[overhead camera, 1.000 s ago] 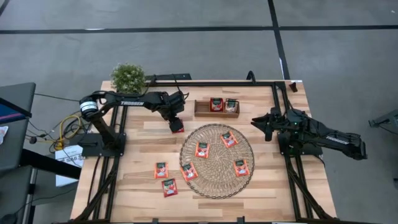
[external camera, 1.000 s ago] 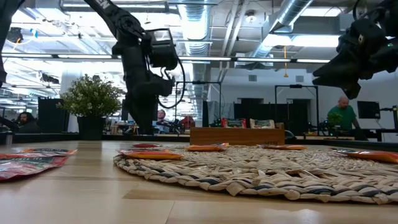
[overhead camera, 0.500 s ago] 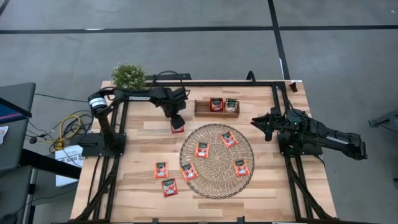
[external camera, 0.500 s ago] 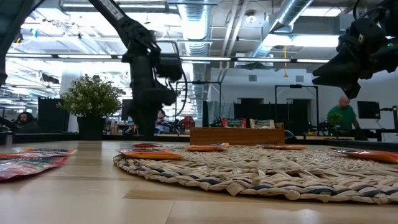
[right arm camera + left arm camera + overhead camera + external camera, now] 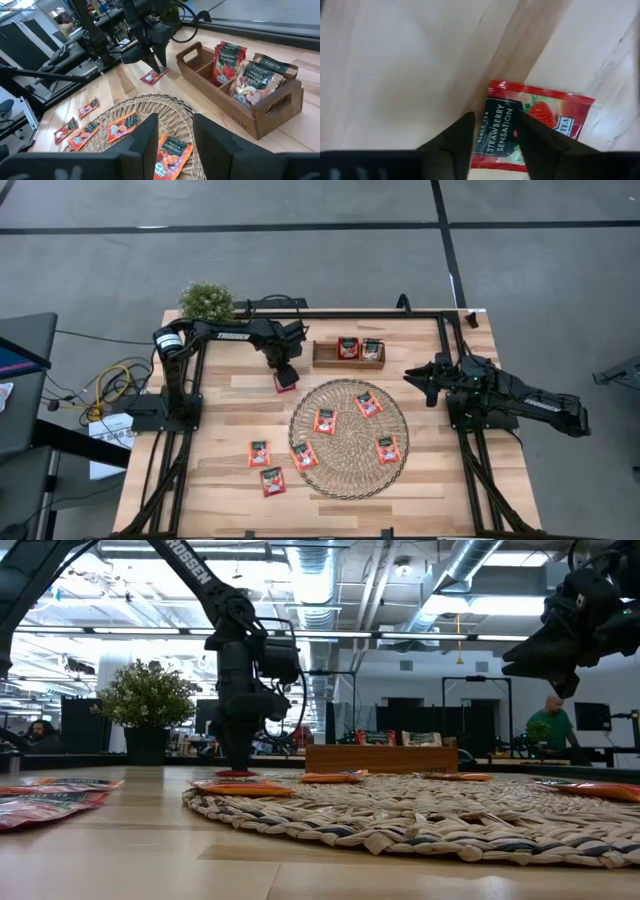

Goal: Pick & Place Tea
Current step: Put the top red tea bag into the middle section of the wooden organizer

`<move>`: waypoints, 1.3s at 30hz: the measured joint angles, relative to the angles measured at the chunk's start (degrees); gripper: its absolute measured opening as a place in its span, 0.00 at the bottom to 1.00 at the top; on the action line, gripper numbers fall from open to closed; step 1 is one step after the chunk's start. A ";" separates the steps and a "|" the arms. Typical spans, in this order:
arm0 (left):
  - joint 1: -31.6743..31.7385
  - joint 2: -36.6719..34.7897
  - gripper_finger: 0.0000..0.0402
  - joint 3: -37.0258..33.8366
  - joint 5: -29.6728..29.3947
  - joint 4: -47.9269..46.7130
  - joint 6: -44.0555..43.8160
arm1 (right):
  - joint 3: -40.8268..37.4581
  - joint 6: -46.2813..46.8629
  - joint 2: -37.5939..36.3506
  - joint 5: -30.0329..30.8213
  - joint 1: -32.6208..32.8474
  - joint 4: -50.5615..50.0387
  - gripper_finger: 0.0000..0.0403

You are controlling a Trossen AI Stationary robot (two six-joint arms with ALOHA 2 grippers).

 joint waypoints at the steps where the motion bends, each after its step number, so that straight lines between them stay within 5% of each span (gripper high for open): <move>1: -0.02 0.00 0.30 0.00 -0.06 -0.02 0.19 | 0.00 0.01 0.00 0.02 -0.01 0.00 0.28; 10: -0.31 -1.74 0.01 -0.33 -1.71 -0.32 0.68 | 0.02 0.00 0.00 0.02 0.00 0.00 0.28; 23: -3.71 -14.53 0.00 7.49 -6.95 -6.94 -0.36 | 0.02 0.04 0.02 0.07 -0.06 0.01 0.28; 39: -11.07 -11.00 0.00 29.48 -12.98 -8.59 5.19 | 0.02 0.11 0.02 0.07 -0.07 0.02 0.28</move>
